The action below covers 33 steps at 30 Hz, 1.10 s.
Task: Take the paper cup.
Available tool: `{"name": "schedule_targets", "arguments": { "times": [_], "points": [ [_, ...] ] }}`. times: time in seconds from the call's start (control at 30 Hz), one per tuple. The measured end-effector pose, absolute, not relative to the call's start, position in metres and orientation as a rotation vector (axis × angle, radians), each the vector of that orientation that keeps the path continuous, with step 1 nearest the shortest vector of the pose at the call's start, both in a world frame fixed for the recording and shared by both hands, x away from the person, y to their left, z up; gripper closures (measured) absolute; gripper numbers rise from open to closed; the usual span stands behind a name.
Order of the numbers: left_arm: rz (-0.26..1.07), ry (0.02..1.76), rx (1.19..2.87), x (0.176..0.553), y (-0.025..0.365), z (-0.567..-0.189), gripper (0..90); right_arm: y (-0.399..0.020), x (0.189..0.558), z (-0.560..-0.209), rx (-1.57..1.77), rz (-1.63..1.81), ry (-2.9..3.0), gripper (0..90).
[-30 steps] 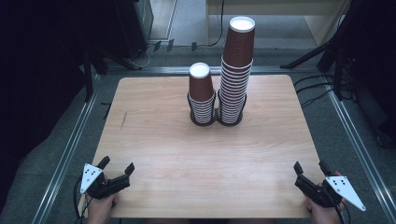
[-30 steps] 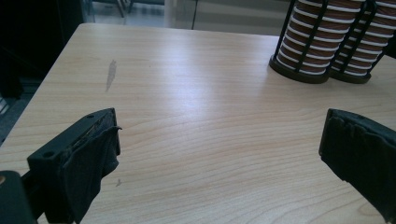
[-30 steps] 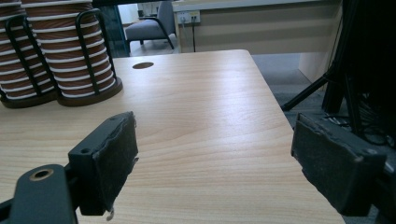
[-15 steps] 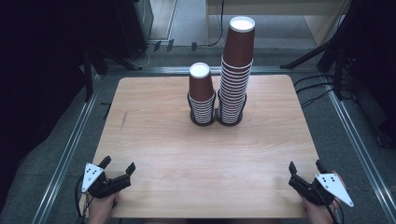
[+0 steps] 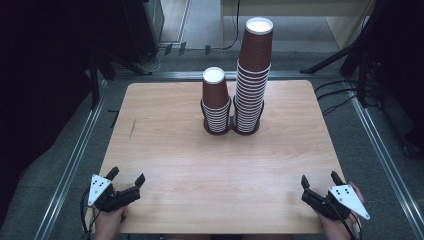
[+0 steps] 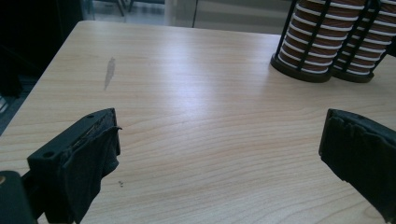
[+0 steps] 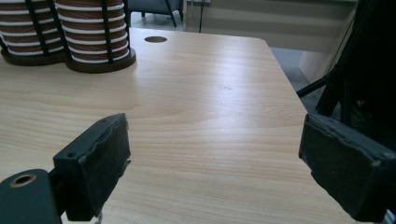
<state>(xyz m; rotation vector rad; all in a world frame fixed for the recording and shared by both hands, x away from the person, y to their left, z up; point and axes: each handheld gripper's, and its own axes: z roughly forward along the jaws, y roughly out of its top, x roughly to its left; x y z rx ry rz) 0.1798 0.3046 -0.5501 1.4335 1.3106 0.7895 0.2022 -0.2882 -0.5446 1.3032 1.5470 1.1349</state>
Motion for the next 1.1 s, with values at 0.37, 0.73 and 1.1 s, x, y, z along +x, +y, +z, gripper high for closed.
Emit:
{"name": "schedule_targets", "arguments": {
  "times": [0.37, 0.73, 1.1],
  "points": [
    [0.790, 1.330, 1.428, 0.181, 0.305, -0.550, 0.0, -0.266, 0.211, -0.514, 1.233, 1.145, 1.574, 9.1],
    [0.888, 1.367, 1.402, 0.180, 0.299, -0.550, 0.0, -0.233, 0.232, -0.479, 1.191, 1.219, 1.576, 9.1],
    [0.786, 1.369, 1.387, 0.182, 0.307, -0.549, 0.0, -0.203, 0.257, -0.443, 1.152, 1.272, 1.580, 9.1]
  ]
}}
